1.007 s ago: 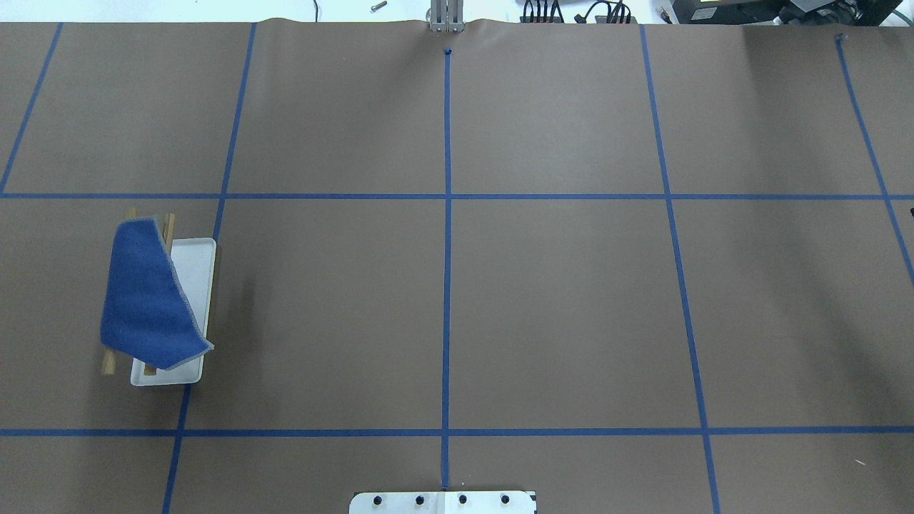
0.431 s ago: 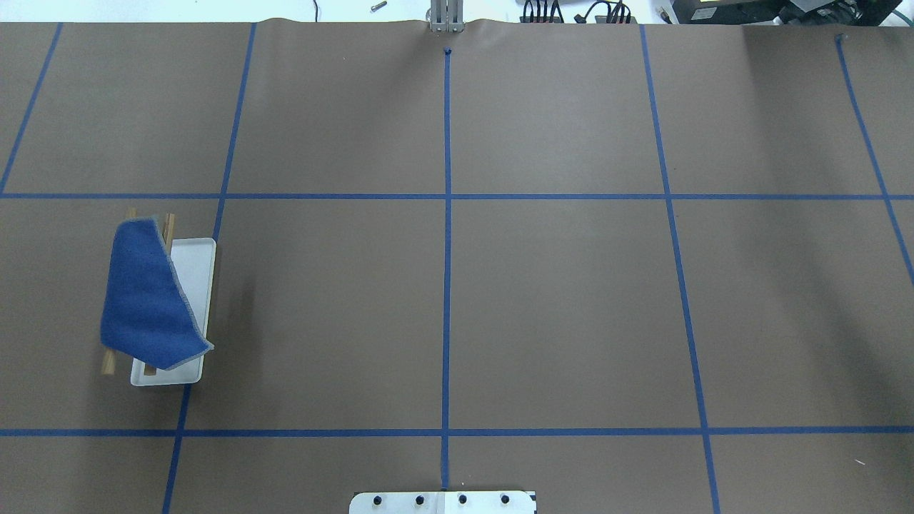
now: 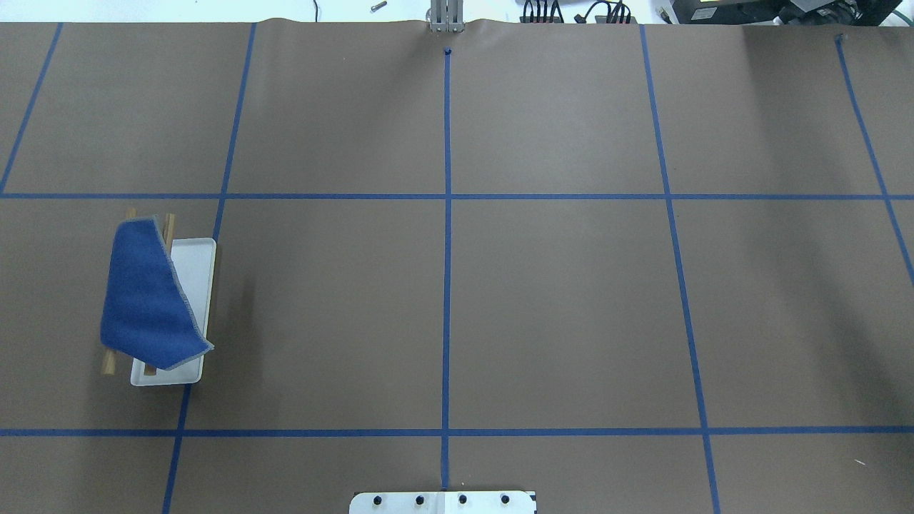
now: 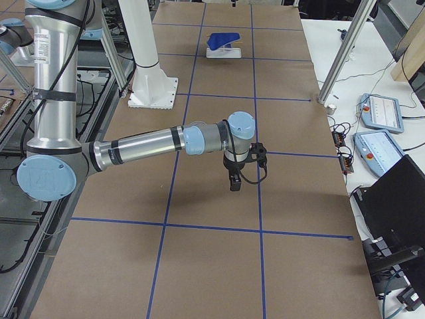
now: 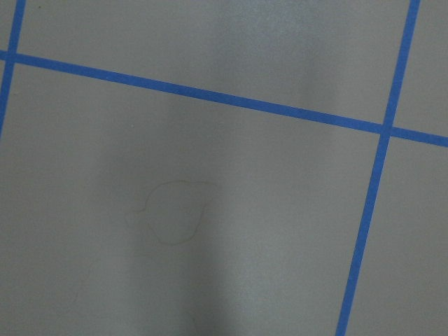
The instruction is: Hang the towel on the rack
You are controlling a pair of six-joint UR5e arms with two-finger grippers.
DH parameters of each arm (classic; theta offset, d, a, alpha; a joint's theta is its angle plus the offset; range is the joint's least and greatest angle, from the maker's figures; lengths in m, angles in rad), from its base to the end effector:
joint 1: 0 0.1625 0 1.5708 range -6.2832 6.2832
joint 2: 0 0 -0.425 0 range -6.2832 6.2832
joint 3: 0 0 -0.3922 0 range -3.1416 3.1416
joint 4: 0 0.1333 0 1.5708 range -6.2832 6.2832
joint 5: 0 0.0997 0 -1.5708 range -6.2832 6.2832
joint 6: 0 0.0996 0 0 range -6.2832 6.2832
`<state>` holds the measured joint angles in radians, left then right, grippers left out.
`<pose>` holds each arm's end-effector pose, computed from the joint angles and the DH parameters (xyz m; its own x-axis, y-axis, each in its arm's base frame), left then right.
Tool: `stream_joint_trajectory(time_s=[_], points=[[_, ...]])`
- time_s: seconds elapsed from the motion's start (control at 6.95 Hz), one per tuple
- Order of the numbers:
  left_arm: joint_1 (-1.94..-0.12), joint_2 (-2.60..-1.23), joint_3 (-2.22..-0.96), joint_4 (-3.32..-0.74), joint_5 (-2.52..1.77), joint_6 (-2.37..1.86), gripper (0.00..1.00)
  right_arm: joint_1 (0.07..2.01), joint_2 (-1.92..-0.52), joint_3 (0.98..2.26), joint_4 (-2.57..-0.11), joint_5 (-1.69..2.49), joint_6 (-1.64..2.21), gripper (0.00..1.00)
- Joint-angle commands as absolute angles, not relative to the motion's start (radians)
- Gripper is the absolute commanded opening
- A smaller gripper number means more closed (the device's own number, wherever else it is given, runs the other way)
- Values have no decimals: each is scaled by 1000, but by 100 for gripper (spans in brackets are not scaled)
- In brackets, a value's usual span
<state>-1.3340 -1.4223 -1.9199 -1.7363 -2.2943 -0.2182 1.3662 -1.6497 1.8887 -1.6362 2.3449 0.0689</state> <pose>0.0380 -0.4448 0.5387 0.7044 0.2001 -0.6810 -0.0682 0.9741 0.2157 -0.0307 -0.4614 0.5463 0.6878 -0.1965 0.6988 0.1531 0.9803 0.1249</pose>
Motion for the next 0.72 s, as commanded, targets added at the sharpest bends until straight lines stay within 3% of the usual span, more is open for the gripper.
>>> stream_joint_trajectory(time_s=[0.0, 0.58], points=[[-1307, -1424, -1931, -1718, -2302, -186, 98, 1391, -1655, 1888, -1653, 2339, -63, 100], [-1327, -1497, -1908, -1502, -2281, -120, 98, 1430, -1559, 1904, -1918, 2349, -87, 100]])
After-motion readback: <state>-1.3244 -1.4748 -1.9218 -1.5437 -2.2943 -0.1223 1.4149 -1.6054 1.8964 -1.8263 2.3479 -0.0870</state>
